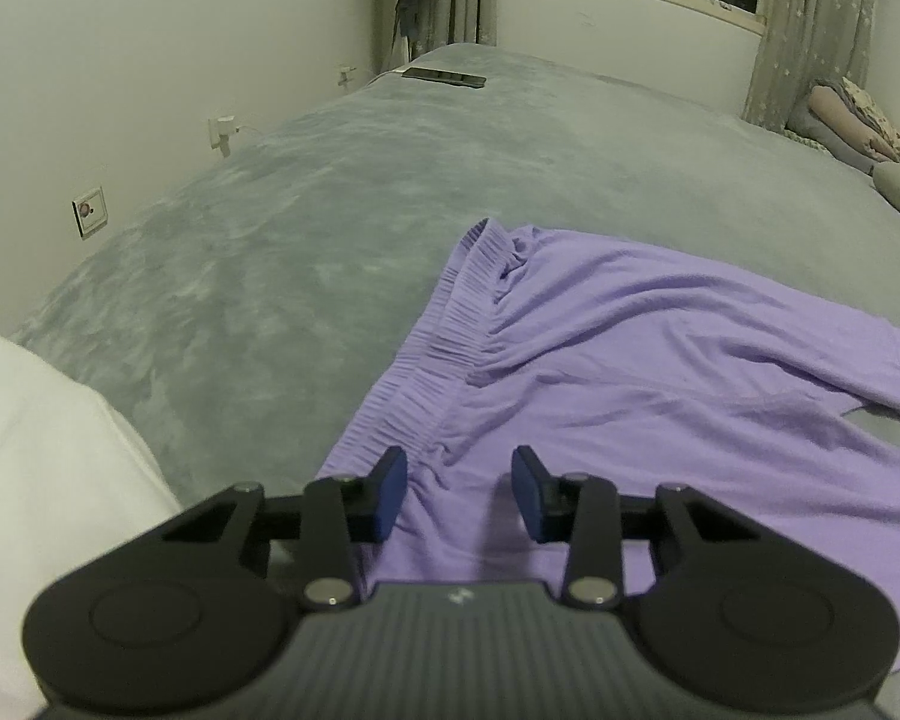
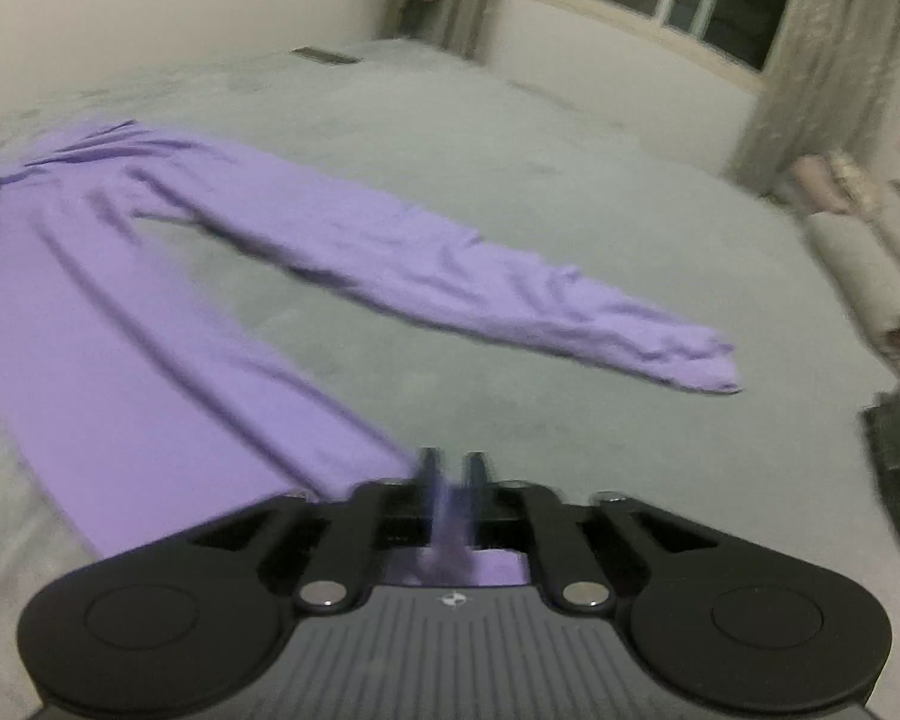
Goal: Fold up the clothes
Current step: 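Move the left gripper to the waistband while the right gripper holds the leg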
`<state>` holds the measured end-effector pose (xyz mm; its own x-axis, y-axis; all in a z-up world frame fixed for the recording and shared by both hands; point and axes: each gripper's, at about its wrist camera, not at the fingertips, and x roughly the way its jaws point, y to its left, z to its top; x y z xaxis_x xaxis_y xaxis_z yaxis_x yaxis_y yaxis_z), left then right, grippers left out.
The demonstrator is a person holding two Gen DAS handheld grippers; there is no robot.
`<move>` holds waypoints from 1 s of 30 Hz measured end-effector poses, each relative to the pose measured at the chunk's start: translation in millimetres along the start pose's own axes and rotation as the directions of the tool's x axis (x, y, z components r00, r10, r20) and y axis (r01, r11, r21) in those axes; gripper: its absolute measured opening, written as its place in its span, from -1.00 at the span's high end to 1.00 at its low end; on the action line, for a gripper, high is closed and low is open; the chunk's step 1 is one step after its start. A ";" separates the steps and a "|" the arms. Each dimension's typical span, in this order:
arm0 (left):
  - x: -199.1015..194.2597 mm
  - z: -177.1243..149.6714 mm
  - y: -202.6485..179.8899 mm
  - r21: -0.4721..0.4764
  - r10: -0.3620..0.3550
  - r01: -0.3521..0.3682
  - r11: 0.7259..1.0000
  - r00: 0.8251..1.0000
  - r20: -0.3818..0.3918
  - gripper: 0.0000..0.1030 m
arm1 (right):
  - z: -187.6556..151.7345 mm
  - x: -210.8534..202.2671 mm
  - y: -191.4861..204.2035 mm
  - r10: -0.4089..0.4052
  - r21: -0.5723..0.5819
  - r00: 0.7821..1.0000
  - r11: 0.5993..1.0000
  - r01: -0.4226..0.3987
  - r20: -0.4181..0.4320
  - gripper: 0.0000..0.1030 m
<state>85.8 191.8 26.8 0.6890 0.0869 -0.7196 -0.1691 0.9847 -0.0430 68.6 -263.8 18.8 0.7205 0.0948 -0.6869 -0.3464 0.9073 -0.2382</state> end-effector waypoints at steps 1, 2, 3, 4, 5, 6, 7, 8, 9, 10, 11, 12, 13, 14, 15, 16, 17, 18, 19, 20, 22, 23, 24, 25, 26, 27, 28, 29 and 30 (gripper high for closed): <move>0.3 -0.2 -0.4 0.003 0.000 0.000 1.000 1.000 0.000 0.31 | -0.5 2.5 -0.7 0.000 0.003 1.000 1.000 0.000 -0.004 0.09; 0.5 -0.4 -0.8 0.005 0.000 0.000 1.000 1.000 0.001 0.31 | -1.1 5.0 -1.5 0.000 0.006 1.000 1.000 0.000 -0.008 0.10; 0.3 -0.8 -0.9 0.006 0.001 -0.001 1.000 1.000 0.001 0.31 | -1.6 8.6 -3.5 0.009 0.026 1.000 1.000 -0.008 -0.012 0.10; 0.3 -1.0 -0.6 0.006 0.002 -0.002 1.000 1.000 0.001 0.31 | -1.8 12.3 -4.8 0.022 0.041 1.000 0.999 -0.022 -0.015 0.20; 0.3 -1.1 -0.4 0.005 0.003 -0.003 1.000 1.000 0.001 0.31 | -2.0 14.6 -4.1 0.050 0.041 0.999 0.998 -0.049 -0.016 0.58; 0.0 -0.9 -0.6 0.003 0.003 -0.003 1.000 1.000 0.002 0.31 | -1.6 15.4 -1.2 0.068 0.030 0.998 0.997 -0.068 -0.014 0.74; -0.2 -0.8 -0.5 0.002 0.003 -0.003 1.000 1.000 0.002 0.31 | 0.4 14.2 2.7 0.053 0.005 0.998 0.999 -0.053 -0.017 0.93; -0.3 -0.7 -0.7 0.001 0.004 -0.004 1.000 1.000 0.002 0.31 | 2.6 12.7 6.7 0.033 -0.022 0.999 0.999 -0.034 -0.019 0.95; -0.6 -0.9 -1.5 0.003 0.005 -0.005 1.000 1.000 0.003 0.31 | 4.8 11.2 10.7 0.013 -0.050 1.000 0.999 -0.014 -0.021 0.95; -0.8 -1.2 -2.3 0.005 0.007 -0.007 1.000 1.000 0.004 0.31 | 7.6 8.7 10.6 -0.006 -0.046 1.000 0.999 0.006 -0.005 0.95; -0.8 -1.5 -2.9 0.008 0.009 -0.009 1.000 1.000 0.005 0.31 | 10.5 6.1 9.9 -0.026 -0.039 1.000 0.999 0.026 0.014 0.95; -0.7 -1.8 -3.4 0.011 0.012 -0.013 1.000 1.000 0.006 0.31 | 13.2 4.3 9.8 -0.042 -0.039 0.999 0.998 0.043 0.029 0.95; -0.5 -2.0 -3.6 0.013 0.016 -0.016 1.000 1.000 0.007 0.31 | 14.8 5.1 11.3 -0.068 -0.047 0.997 0.996 0.070 0.036 0.95; -0.1 -2.3 -3.4 0.012 0.021 -0.021 1.000 1.000 0.007 0.31 | 16.3 6.2 12.9 -0.095 -0.056 0.995 0.994 0.098 0.042 0.95; 0.2 -2.3 -3.0 0.011 0.023 -0.023 1.000 1.000 0.008 0.31 | 16.1 9.8 16.8 -0.121 -0.078 0.992 0.989 0.124 0.039 0.95; 0.4 -2.2 -2.7 0.010 0.026 -0.026 1.000 1.000 0.008 0.31 | 14.2 15.1 21.5 -0.150 -0.108 0.988 0.982 0.152 0.031 0.96; 0.5 -2.2 -2.4 0.009 0.029 -0.029 1.000 1.000 0.009 0.31 | 11.8 21.0 26.3 -0.168 -0.134 0.986 0.976 0.169 0.018 0.96; 0.2 -2.1 -2.6 0.008 0.031 -0.031 0.999 0.999 0.010 0.31 | 9.7 24.8 29.1 -0.174 -0.149 0.985 0.973 0.174 0.011 0.96; 0.1 -1.9 -2.5 0.007 0.034 -0.034 0.999 0.999 0.011 0.31 | 7.7 28.3 31.6 -0.179 -0.162 0.984 0.971 0.177 0.004 0.96; 0.2 -1.8 -2.2 0.005 0.038 -0.038 0.999 0.999 0.013 0.31 | 7.3 29.0 31.2 -0.180 -0.160 0.984 0.971 0.179 0.004 0.96; 0.0 -1.2 -0.8 -0.003 0.049 -0.049 0.999 0.999 0.017 0.33 | 7.8 28.4 28.0 -0.181 -0.141 0.984 0.974 0.180 0.008 0.96; -0.3 -0.9 0.5 -0.007 0.049 -0.049 0.999 0.999 0.018 0.33 | 8.2 26.8 25.2 -0.175 -0.122 0.985 0.977 0.175 0.011 0.96; -0.5 -0.7 1.7 -0.012 0.048 -0.048 0.999 0.999 0.018 0.33 | 8.6 23.2 21.6 -0.161 -0.102 0.987 0.982 0.162 0.020 0.96; -0.8 -0.4 2.6 -0.017 0.046 -0.046 0.999 0.999 0.017 0.33 | 9.0 19.3 17.9 -0.146 -0.081 0.989 0.986 0.148 0.030 0.96; -1.0 -0.1 3.2 -0.021 0.045 -0.044 0.999 0.999 0.017 0.33 | 9.1 11.9 9.5 -0.134 -0.051 0.990 0.989 0.137 0.043 0.95; -1.1 0.2 3.3 -0.023 0.043 -0.043 0.999 0.999 0.017 0.33 | 8.9 4.2 -2.8 -0.150 0.000 0.988 0.989 0.150 0.048 0.91; -1.3 0.5 3.2 -0.025 0.042 -0.042 0.999 0.999 0.017 0.33 | 8.7 -3.5 -15.7 -0.169 0.054 0.984 0.985 0.166 0.051 0.74; -1.6 0.5 2.6 -0.024 0.041 -0.041 0.999 0.999 0.017 0.33 | 8.6 -11.2 -28.5 -0.188 0.107 0.981 0.978 0.182 0.053 0.60; -1.9 0.2 1.9 -0.021 0.039 -0.038 0.999 0.999 0.017 0.33 | 6.7 -18.2 -40.5 -0.215 0.152 0.976 0.967 0.206 0.045 0.56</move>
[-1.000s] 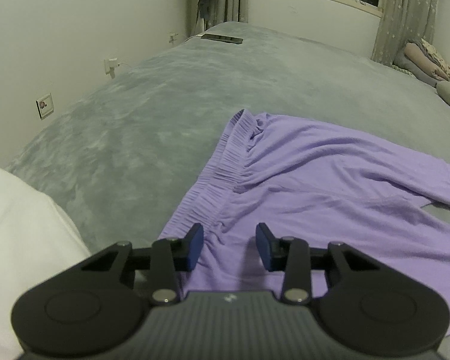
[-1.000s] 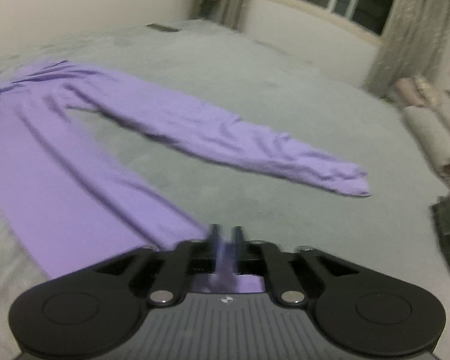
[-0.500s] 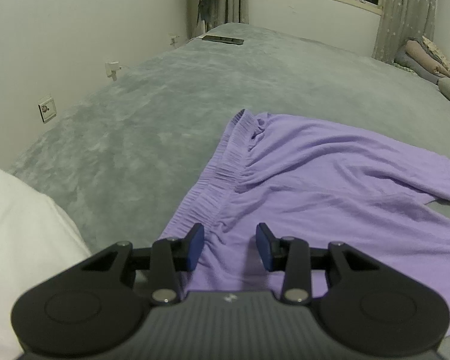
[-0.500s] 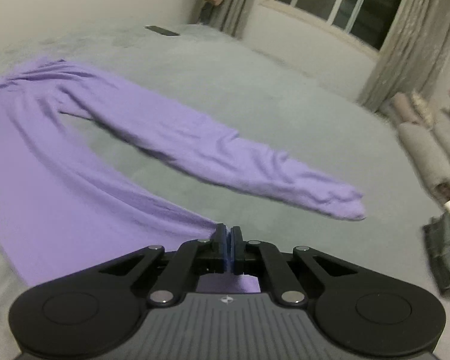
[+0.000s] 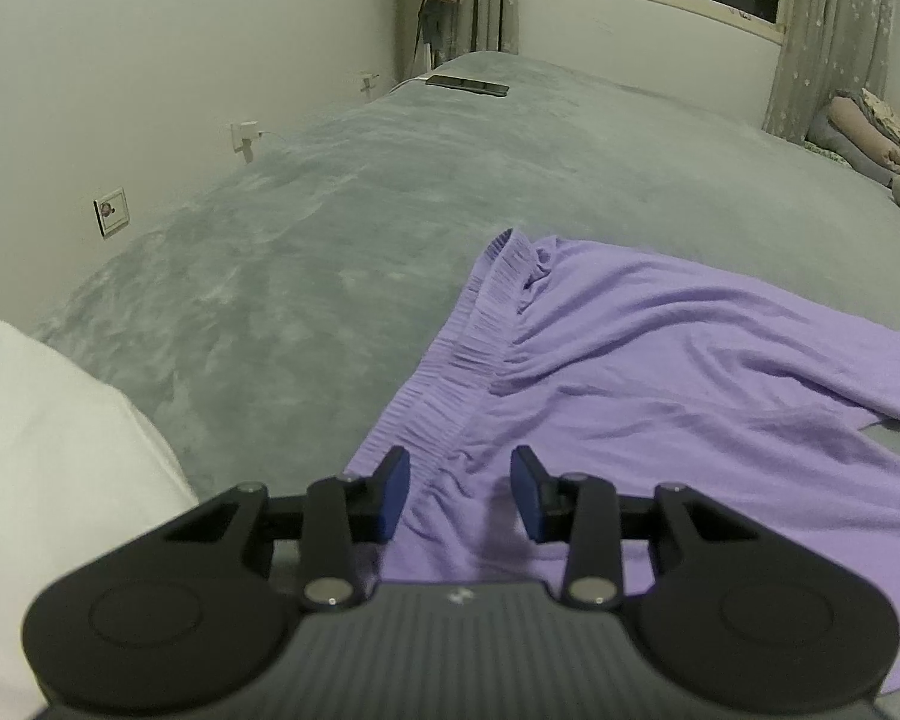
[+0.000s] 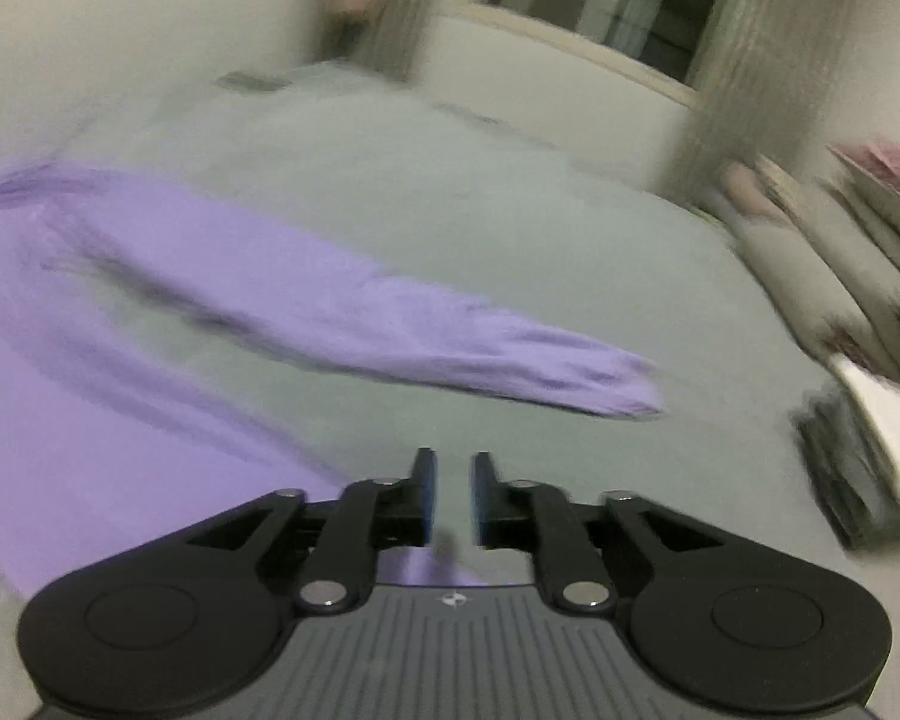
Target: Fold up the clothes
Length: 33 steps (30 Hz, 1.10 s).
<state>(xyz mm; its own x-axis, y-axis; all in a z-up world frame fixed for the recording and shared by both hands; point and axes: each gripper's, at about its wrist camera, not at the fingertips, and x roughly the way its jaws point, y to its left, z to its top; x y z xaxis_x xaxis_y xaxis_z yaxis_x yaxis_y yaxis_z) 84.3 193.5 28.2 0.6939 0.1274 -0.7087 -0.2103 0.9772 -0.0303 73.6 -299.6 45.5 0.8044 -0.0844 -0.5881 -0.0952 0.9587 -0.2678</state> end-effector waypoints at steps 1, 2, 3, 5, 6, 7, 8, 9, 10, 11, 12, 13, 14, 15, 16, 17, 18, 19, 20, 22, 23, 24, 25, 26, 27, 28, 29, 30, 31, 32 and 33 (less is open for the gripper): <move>-0.2 -0.2 -0.4 0.002 -0.003 0.003 1.000 1.000 0.000 0.33 | -0.8 -2.2 -11.0 -0.027 0.031 0.999 0.999 0.027 -0.018 0.53; -0.2 -0.4 -0.7 0.003 -0.005 0.005 1.000 1.000 -0.001 0.33 | -1.7 -4.1 -21.7 -0.053 0.060 0.998 0.997 0.055 -0.037 0.49; -0.3 -0.6 -1.1 0.004 -0.007 0.007 1.000 1.000 -0.002 0.33 | -4.1 -4.8 -27.9 -0.073 0.064 0.995 0.995 0.077 -0.062 0.48; -0.6 -0.9 -1.9 0.006 -0.010 0.010 1.000 1.000 -0.003 0.33 | -9.3 -3.8 -37.4 -0.106 0.062 0.988 0.992 0.113 -0.116 0.34; -0.8 -1.1 -2.4 0.007 -0.010 0.010 1.000 1.000 -0.003 0.33 | -11.9 -2.0 -41.0 -0.118 0.059 0.982 0.990 0.128 -0.146 0.30; -0.9 -1.1 -2.9 0.007 -0.011 0.011 1.000 1.000 -0.004 0.33 | -14.5 -0.2 -44.6 -0.131 0.056 0.976 0.988 0.143 -0.176 0.29; -0.9 -1.2 -3.4 0.008 -0.011 0.011 1.000 1.000 -0.004 0.33 | -17.6 3.1 -49.1 -0.143 0.059 0.969 0.986 0.158 -0.200 0.28; -0.8 -1.1 -3.5 0.009 -0.011 0.011 1.000 1.000 -0.004 0.33 | -20.3 5.3 -53.0 -0.149 0.068 0.963 0.983 0.168 -0.226 0.27; -0.7 -1.2 -3.8 0.010 -0.011 0.011 1.000 1.000 -0.005 0.33 | -22.7 7.2 -56.7 -0.149 0.080 0.956 0.982 0.174 -0.251 0.26; -0.6 -1.4 -4.1 0.012 -0.011 0.011 1.000 1.000 -0.005 0.33 | -26.0 10.0 -58.8 -0.148 0.092 0.950 0.979 0.180 -0.276 0.26; -0.6 -1.5 -4.4 0.013 -0.011 0.011 1.000 1.000 -0.005 0.33 | -30.1 11.6 -59.8 -0.144 0.093 0.944 0.979 0.179 -0.297 0.26; -0.8 -1.6 -4.6 0.013 -0.011 0.011 1.000 1.000 -0.005 0.33 | -34.4 13.0 -60.7 -0.139 0.093 0.938 0.980 0.177 -0.317 0.26; -0.9 -1.5 -4.3 0.012 -0.012 0.012 1.000 1.000 -0.005 0.33 | -38.2 13.0 -62.2 -0.133 0.093 0.937 0.981 0.171 -0.323 0.26; -0.8 -1.4 -4.0 0.011 -0.012 0.012 1.000 1.000 -0.006 0.33 | -42.0 12.7 -63.7 -0.126 0.093 0.937 0.982 0.165 -0.327 0.26; -0.4 -1.4 -4.0 0.010 -0.012 0.012 1.000 1.000 -0.006 0.33 | -42.9 11.2 -65.8 -0.118 0.106 0.937 0.981 0.160 -0.328 0.26; 0.1 -1.4 -4.5 0.012 -0.011 0.011 1.000 1.000 -0.006 0.33 | -43.3 8.8 -69.0 -0.109 0.122 0.938 0.980 0.157 -0.329 0.26; 0.5 -1.4 -5.1 0.013 -0.009 0.009 1.000 1.000 -0.006 0.33 | -43.7 5.7 -73.1 -0.109 0.139 0.939 0.977 0.162 -0.325 0.26; 0.5 -1.6 -5.9 0.017 -0.008 0.008 1.000 1.000 -0.006 0.33 | -44.2 2.6 -77.2 -0.111 0.156 0.941 0.974 0.167 -0.320 0.26; 0.6 -2.0 -6.8 0.019 -0.007 0.007 1.000 1.000 -0.006 0.33 | -45.4 2.9 -79.8 -0.106 0.178 0.940 0.969 0.171 -0.325 0.26; 0.5 -2.6 -7.0 0.020 -0.009 0.009 1.000 1.000 -0.006 0.33 | -49.1 8.2 -82.8 -0.085 0.214 0.935 0.962 0.167 -0.345 0.27; 0.4 -2.7 -6.8 0.020 -0.009 0.009 1.000 1.000 -0.006 0.33 | -50.6 11.2 -82.6 -0.071 0.223 0.937 0.963 0.154 -0.341 0.44; 0.5 -2.7 -6.5 0.019 -0.009 0.009 1.000 1.000 -0.006 0.33 | -52.1 14.0 -82.2 -0.057 0.230 0.940 0.963 0.140 -0.336 0.63; 0.7 -2.6 -6.3 0.017 -0.009 0.009 1.000 1.000 -0.007 0.33 | -51.0 13.9 -82.9 -0.041 0.244 0.943 0.961 0.128 -0.330 0.95; 1.1 -2.3 -5.8 0.015 -0.010 0.010 1.000 1.000 -0.007 0.33 | -49.4 13.1 -81.7 -0.060 0.231 0.943 0.963 0.142 -0.327 0.96; 1.4 -1.9 -5.5 0.014 -0.011 0.011 1.000 1.000 -0.008 0.33 | -47.8 12.3 -80.2 -0.083 0.214 0.942 0.964 0.159 -0.325 0.95; 1.7 -1.6 -5.5 0.014 -0.010 0.010 1.000 1.000 -0.007 0.33 | -46.9 10.9 -80.7 -0.098 0.214 0.943 0.962 0.172 -0.318 0.95; 1.9 -1.6 -5.7 0.015 -0.009 0.009 1.000 1.000 -0.007 0.33 | -46.2 9.4 -81.4 -0.112 0.216 0.944 0.959 0.185 -0.310 0.95; 2.1 -1.7 -5.9 0.013 -0.006 0.006 1.000 1.000 -0.006 0.33 | -45.4 8.0 -82.1 -0.126 0.218 0.945 0.956 0.197 -0.302 0.95; 2.3 -1.8 -6.1 0.012 -0.003 0.003 1.000 1.000 -0.005 0.33 | -44.3 5.5 -82.9 -0.142 0.227 0.946 0.951 0.212 -0.292 0.96; 2.5 -2.0 -6.2 0.010 0.000 0.000 1.000 1.000 -0.004 0.33 | -43.0 3.7 -83.2 -0.162 0.229 0.945 0.946 0.231 -0.284 0.96; 2.6 -2.2 -6.1 0.008 0.002 -0.002 1.000 1.000 -0.003 0.33 | -42.1 2.8 -83.5 -0.178 0.230 0.943 0.942 0.246 -0.280 0.96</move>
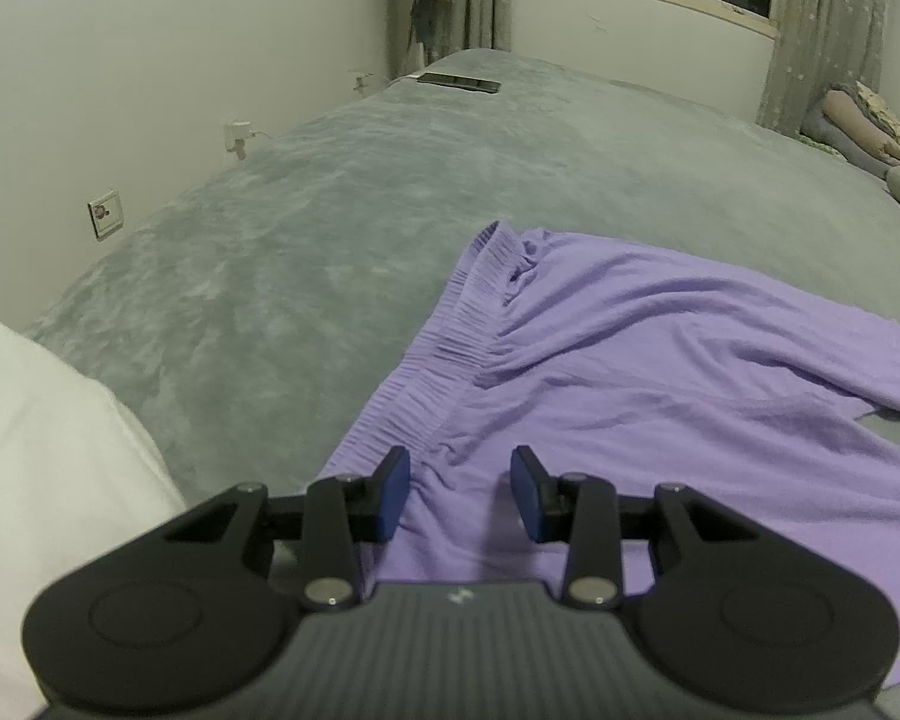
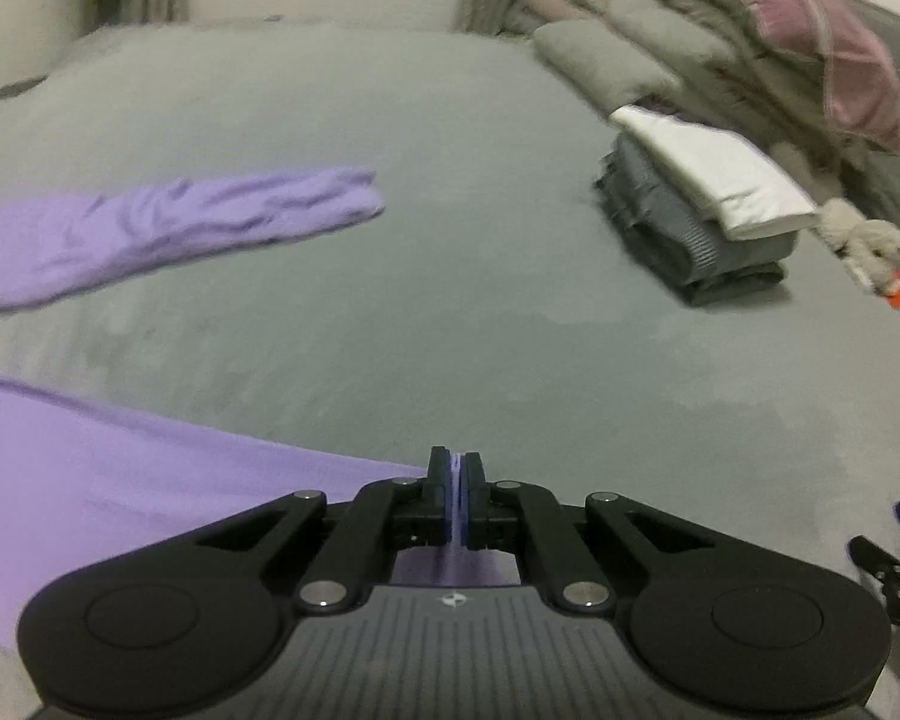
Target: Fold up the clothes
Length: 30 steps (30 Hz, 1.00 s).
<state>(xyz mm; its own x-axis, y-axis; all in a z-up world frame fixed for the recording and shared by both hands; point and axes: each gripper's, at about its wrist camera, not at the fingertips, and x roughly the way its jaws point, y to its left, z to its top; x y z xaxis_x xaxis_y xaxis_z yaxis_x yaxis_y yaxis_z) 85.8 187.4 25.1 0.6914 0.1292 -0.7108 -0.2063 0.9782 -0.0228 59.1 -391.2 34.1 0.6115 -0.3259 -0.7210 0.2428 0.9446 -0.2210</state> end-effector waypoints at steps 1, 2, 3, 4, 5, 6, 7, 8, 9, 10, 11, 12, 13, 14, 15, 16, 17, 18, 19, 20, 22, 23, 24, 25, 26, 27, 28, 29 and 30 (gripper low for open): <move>0.1 -0.2 0.0 -0.002 0.002 -0.002 1.000 1.000 0.001 0.33 | 0.5 -0.4 0.1 -0.012 0.004 1.000 1.000 0.012 0.005 0.96; 0.1 -0.4 0.1 -0.003 0.004 -0.004 1.000 1.000 0.001 0.33 | 1.0 0.1 0.6 -0.022 0.005 1.000 1.000 0.022 0.006 0.96; -0.1 -0.3 0.0 -0.005 0.004 -0.004 1.000 1.000 0.002 0.33 | 1.8 1.9 1.6 -0.033 0.003 0.999 0.999 0.033 0.003 0.96; 0.0 -0.3 0.1 -0.006 0.005 -0.005 1.000 1.000 0.002 0.33 | 1.7 3.7 3.0 -0.048 0.000 0.999 0.999 0.048 0.002 0.96; -0.1 -0.3 0.3 -0.008 0.005 -0.005 1.000 1.000 0.003 0.33 | 1.4 6.0 4.3 -0.062 -0.004 0.998 0.998 0.062 0.000 0.96; -0.4 -0.4 0.8 -0.011 0.005 -0.005 1.000 1.000 0.004 0.33 | 0.9 8.0 5.8 -0.071 -0.006 0.997 0.997 0.071 0.002 0.96; -0.4 -0.3 1.2 -0.013 0.005 -0.005 1.000 1.000 0.004 0.33 | 0.7 8.8 7.0 -0.080 -0.009 0.997 0.997 0.080 0.005 0.96; -0.5 -0.2 1.4 -0.015 0.005 -0.005 1.000 1.000 0.004 0.33 | 0.5 9.5 8.1 -0.090 -0.012 0.996 0.996 0.090 0.007 0.96; -0.7 -0.3 1.4 -0.015 0.005 -0.005 1.000 1.000 0.004 0.33 | 0.6 10.4 10.6 -0.091 -0.017 0.996 0.996 0.092 0.012 0.96; -0.5 -0.4 1.2 -0.014 0.006 -0.006 1.000 1.000 0.004 0.33 | 0.9 11.3 13.2 -0.092 -0.022 0.996 0.995 0.092 0.017 0.96; -0.4 -0.5 1.0 -0.012 0.007 -0.007 1.000 1.000 0.004 0.33 | 1.1 12.3 15.8 -0.093 -0.027 0.995 0.995 0.093 0.021 0.96; -0.5 -0.3 1.1 -0.012 0.007 -0.007 1.000 1.000 0.004 0.33 | 1.3 13.2 18.4 -0.093 -0.032 0.995 0.995 0.094 0.026 0.96; -0.7 -0.2 1.1 -0.012 0.007 -0.007 1.000 1.000 0.004 0.33 | 0.7 15.3 19.3 -0.087 -0.037 0.996 0.995 0.088 0.013 0.95; -0.8 -0.1 1.2 -0.012 0.007 -0.007 1.000 1.000 0.003 0.33 | -0.1 17.5 19.9 -0.080 -0.043 0.997 0.996 0.080 -0.002 0.92; -0.8 0.0 1.4 -0.014 0.007 -0.007 1.000 1.000 0.003 0.33 | 0.4 14.5 16.2 -0.094 -0.031 0.996 0.995 0.094 0.003 0.87; -0.8 0.1 1.4 -0.014 0.006 -0.006 1.000 1.000 0.003 0.33 | 1.0 10.8 11.8 -0.110 -0.017 0.994 0.994 0.110 0.010 0.73; -0.8 0.0 0.9 -0.012 0.007 -0.007 1.000 1.000 0.003 0.33 | 1.7 4.3 5.6 -0.123 0.009 0.992 0.992 0.123 0.027 0.65; -0.7 -0.2 0.4 -0.010 0.008 -0.008 1.000 1.000 0.003 0.33 | 2.1 -2.2 -1.4 -0.125 0.041 0.991 0.991 0.124 0.041 0.62; -0.8 -0.4 -0.1 -0.008 0.007 -0.007 1.000 1.000 0.003 0.33 | 1.8 -4.6 -6.1 -0.123 0.060 0.992 0.991 0.120 0.040 0.62; -0.9 -0.7 -0.5 -0.006 0.006 -0.006 1.000 1.000 0.003 0.33 | 1.4 -6.4 -10.4 -0.120 0.077 0.992 0.990 0.117 0.037 0.62; -1.0 -0.8 -0.6 -0.005 0.004 -0.004 1.000 1.000 0.002 0.33 | -1.0 -6.4 -15.4 -0.106 0.088 0.994 0.991 0.104 0.019 0.62; -1.0 -0.8 -0.6 -0.004 0.004 -0.004 1.000 1.000 0.002 0.33 | -3.2 -4.0 -15.6 -0.095 0.079 0.996 0.992 0.094 0.002 0.62; -1.1 -0.9 -0.5 -0.004 0.005 -0.005 1.000 1.000 0.002 0.33 | -5.5 -0.4 -15.3 -0.078 0.072 0.997 0.994 0.079 -0.013 0.62; -1.2 -1.0 -0.5 -0.004 0.005 -0.005 1.000 1.000 0.002 0.33 | -7.7 3.9 -14.1 -0.063 0.067 0.998 0.996 0.065 -0.031 0.62; -1.3 -1.1 -0.7 -0.004 0.006 -0.006 1.000 1.000 0.002 0.33 | -9.0 6.6 -12.5 -0.058 0.060 0.998 0.996 0.060 -0.037 0.62; -1.2 -1.0 -0.9 -0.004 0.006 -0.006 1.000 1.000 0.002 0.33 | -10.1 9.2 -10.8 -0.054 0.054 0.998 0.997 0.056 -0.041 0.62; -1.1 -1.1 -1.2 -0.003 0.006 -0.006 1.000 1.000 0.001 0.33 | -11.3 11.7 -9.1 -0.051 0.047 0.998 0.997 0.053 -0.046 0.62; -1.2 -1.3 -1.6 -0.003 0.006 -0.006 1.000 1.000 0.001 0.33 | -12.5 14.2 -7.5 -0.047 0.041 0.998 0.998 0.049 -0.050 0.65; -1.3 -1.2 -2.0 -0.002 0.007 -0.007 1.000 1.000 0.001 0.33 | -12.6 14.3 -6.1 -0.041 0.033 0.998 0.999 0.043 -0.047 0.75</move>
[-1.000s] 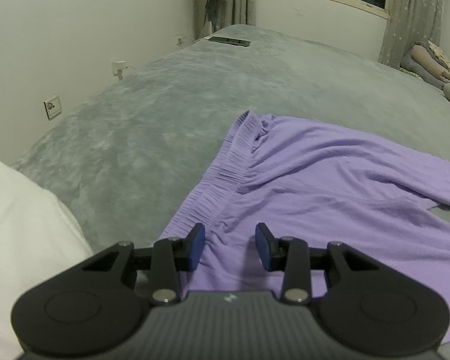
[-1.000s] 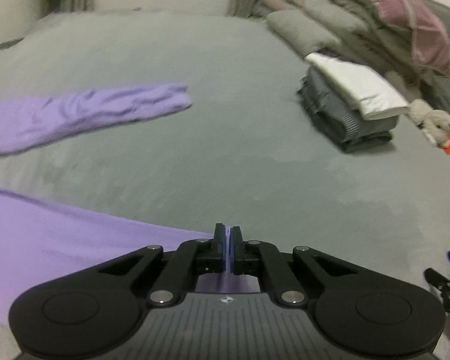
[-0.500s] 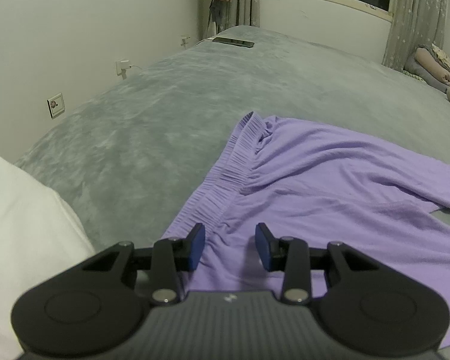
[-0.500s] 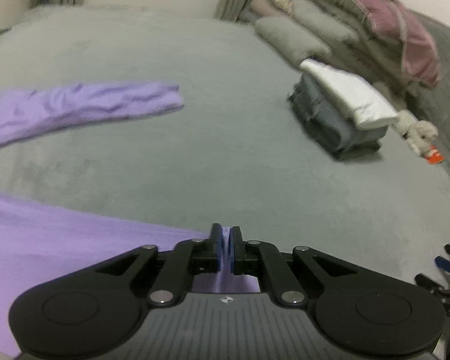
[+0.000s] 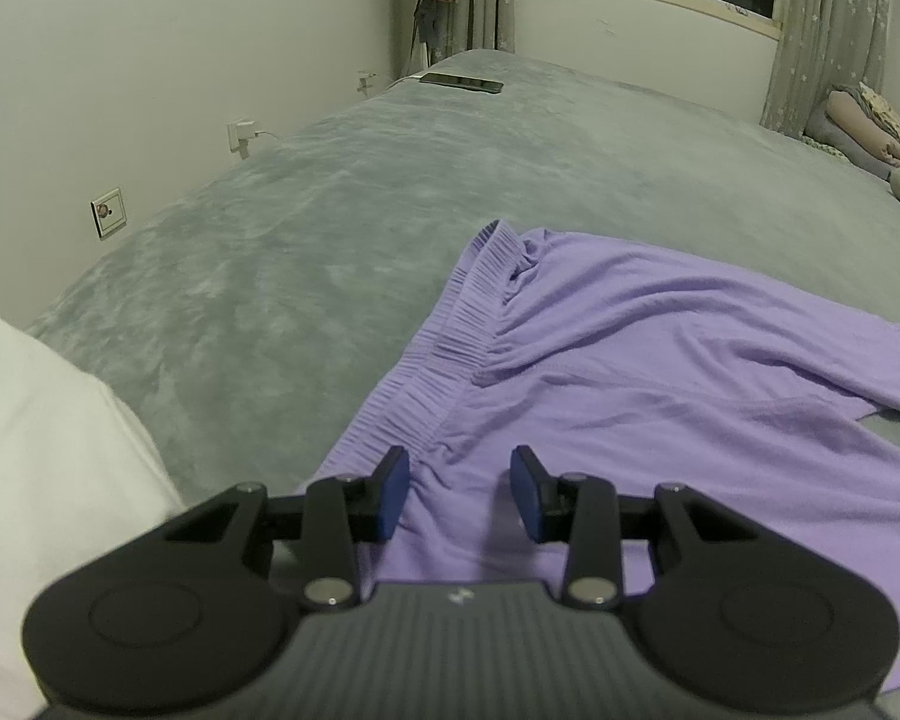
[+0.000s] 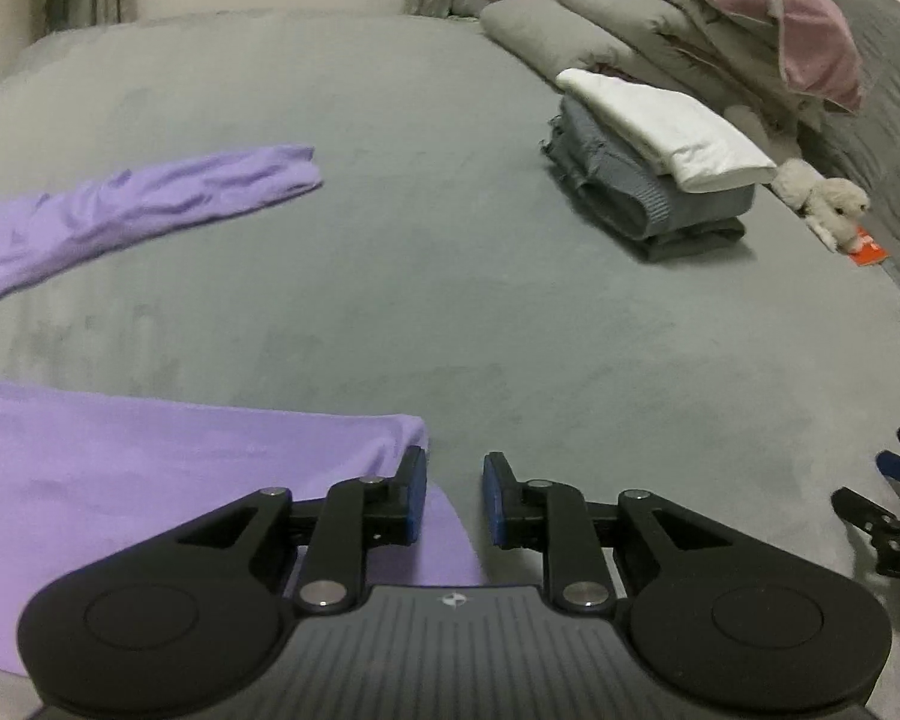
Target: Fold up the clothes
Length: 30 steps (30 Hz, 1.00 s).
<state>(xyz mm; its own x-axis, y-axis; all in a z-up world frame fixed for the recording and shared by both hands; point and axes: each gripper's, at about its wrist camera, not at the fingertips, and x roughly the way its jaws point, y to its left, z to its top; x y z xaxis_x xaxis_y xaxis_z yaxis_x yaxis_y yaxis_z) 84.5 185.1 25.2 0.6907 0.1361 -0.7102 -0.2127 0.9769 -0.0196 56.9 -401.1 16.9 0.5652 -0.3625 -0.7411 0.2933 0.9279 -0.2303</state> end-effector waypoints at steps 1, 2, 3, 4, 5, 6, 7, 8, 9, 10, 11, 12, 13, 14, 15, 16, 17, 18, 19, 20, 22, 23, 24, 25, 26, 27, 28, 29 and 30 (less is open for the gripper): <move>0.2 0.2 0.0 0.000 0.000 0.000 1.000 1.000 0.000 0.33 | 0.0 -1.1 0.3 0.004 0.001 1.000 1.000 -0.004 0.003 0.99; 0.3 0.2 0.0 -0.001 0.000 0.000 1.000 1.000 0.000 0.33 | 0.4 -2.7 -0.5 -0.013 -0.001 1.000 1.000 0.013 0.015 0.99; 0.2 0.1 0.0 -0.001 0.000 0.000 1.000 1.000 0.000 0.33 | 0.8 -4.3 -1.4 -0.033 -0.002 0.999 0.999 0.033 0.027 0.99; 0.1 0.0 0.0 -0.001 0.000 0.000 1.000 1.000 0.000 0.33 | 1.5 -7.0 -1.0 -0.060 -0.005 0.997 0.998 0.061 0.041 0.99; 0.3 -0.1 0.0 -0.001 0.000 0.000 1.000 1.000 0.000 0.33 | 2.2 -10.4 -2.7 -0.078 0.002 0.995 0.997 0.078 0.056 0.99; 0.8 -0.3 0.1 -0.002 0.000 0.000 1.000 1.000 0.000 0.33 | 3.0 -12.3 -4.0 -0.080 0.008 0.995 0.997 0.080 0.065 0.99; 0.8 -0.3 0.3 -0.002 0.000 0.000 1.000 1.000 0.000 0.33 | 2.6 -13.6 -3.5 -0.074 0.006 0.995 0.997 0.074 0.069 0.99; 0.8 -0.3 0.5 -0.002 -0.001 0.001 1.000 1.000 0.001 0.33 | 2.4 -13.0 -2.8 -0.068 0.003 0.996 0.998 0.068 0.066 0.99; 0.8 -0.3 0.7 -0.002 -0.001 0.001 1.000 1.000 0.001 0.33 | 2.2 -12.1 -2.1 -0.062 0.000 0.996 0.998 0.062 0.062 0.99; 0.7 -0.4 0.8 -0.003 -0.002 0.002 1.000 1.000 0.001 0.33 | 1.2 -11.2 -1.0 -0.048 -0.001 0.997 0.999 0.048 0.059 0.98; 0.7 -0.3 1.0 -0.005 -0.002 0.002 1.000 1.000 0.000 0.33 | 0.9 -9.7 -0.8 -0.032 0.003 0.998 0.999 0.032 0.054 0.90; 1.1 0.0 0.9 -0.005 -0.002 0.002 1.000 1.000 0.000 0.33 | 0.5 -8.1 -1.9 -0.007 0.016 0.999 1.000 0.006 0.048 0.80; 1.3 0.1 0.5 -0.003 -0.001 0.001 1.000 1.000 0.000 0.33 | -0.1 -6.4 -3.1 0.019 0.030 0.999 0.999 -0.020 0.041 0.63; 1.3 0.0 -0.1 -0.001 0.000 0.000 1.000 1.000 0.000 0.33 | -1.3 -4.1 -2.5 0.026 0.033 0.999 0.999 -0.028 0.037 0.61; 1.4 -0.1 -0.4 0.001 0.000 0.000 1.000 1.000 0.001 0.32 | -2.6 -1.7 -1.7 0.031 0.035 0.999 0.999 -0.032 0.033 0.61; 1.5 0.0 -0.3 0.001 -0.001 0.001 1.000 1.000 0.000 0.32 | -3.9 0.8 -0.8 0.036 0.036 0.999 0.999 -0.037 0.028 0.61; 1.4 0.1 -0.1 0.001 -0.001 0.001 1.000 1.000 0.000 0.32 | -5.2 2.5 1.8 0.032 0.021 0.999 0.999 -0.033 0.029 0.61; 1.2 0.1 0.1 0.000 -0.002 0.002 1.000 1.000 0.000 0.32 | -5.8 3.0 4.0 0.031 0.006 0.999 1.000 -0.031 0.028 0.62; 1.0 0.1 0.4 -0.001 -0.002 0.002 1.000 1.000 0.000 0.32 | -5.7 3.1 5.6 0.033 -0.002 0.999 0.999 -0.033 0.026 0.74; 0.9 0.2 0.8 -0.003 -0.003 0.003 1.000 1.000 0.000 0.32 | -5.3 3.1 7.5 0.045 -0.012 0.999 0.999 -0.045 0.025 0.95; 0.7 0.5 1.6 -0.006 -0.005 0.005 1.000 1.000 -0.001 0.32 | -4.6 2.0 12.1 0.025 -0.043 0.999 0.999 -0.024 0.028 0.96; 0.7 0.7 1.9 -0.008 -0.005 0.005 1.000 1.000 -0.001 0.32 | -3.8 -0.2 12.9 0.010 -0.049 0.999 0.999 -0.008 0.034 0.96; 0.8 0.9 2.1 -0.009 -0.006 0.006 1.000 1.000 -0.001 0.32 | -3.0 -2.7 11.5 -0.010 -0.045 0.999 0.999 0.012 0.043 0.96; 0.9 0.8 1.8 -0.009 -0.006 0.006 1.000 1.000 -0.001 0.32 | -2.2 -5.7 8.7 -0.035 -0.037 0.998 0.999 0.037 0.055 0.96; 1.0 0.7 1.3 -0.009 -0.005 0.005 1.000 1.000 -0.001 0.32 | -1.5 -7.6 5.7 -0.047 -0.027 0.997 0.998 0.049 0.062 0.96; 0.9 0.6 0.7 -0.007 -0.005 0.005 1.000 1.000 -0.001 0.32 | -1.1 -8.2 2.9 -0.045 -0.015 0.997 0.999 0.047 0.066 0.96; 0.7 0.6 0.6 -0.007 -0.005 0.005 1.000 1.000 0.000 0.32 | -1.8 -7.2 2.3 -0.043 -0.009 0.997 0.999 0.044 0.063 0.96; 0.4 0.7 0.6 -0.007 -0.005 0.005 1.000 1.000 0.000 0.32 | -3.1 -3.6 5.1 -0.051 -0.019 0.997 0.998 0.052 0.054 0.96; 0.2 0.7 0.6 -0.007 -0.005 0.005 1.000 1.000 0.001 0.32 | -4.8 1.6 9.7 -0.067 -0.040 0.997 0.997 0.069 0.047 0.96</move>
<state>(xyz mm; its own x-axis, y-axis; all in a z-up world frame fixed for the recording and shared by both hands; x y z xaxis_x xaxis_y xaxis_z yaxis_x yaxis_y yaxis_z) 85.0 185.9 25.5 0.6922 0.1312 -0.7097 -0.2141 0.9764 -0.0283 56.9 -392.3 10.5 0.5796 -0.4272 -0.6939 0.3004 0.9036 -0.3054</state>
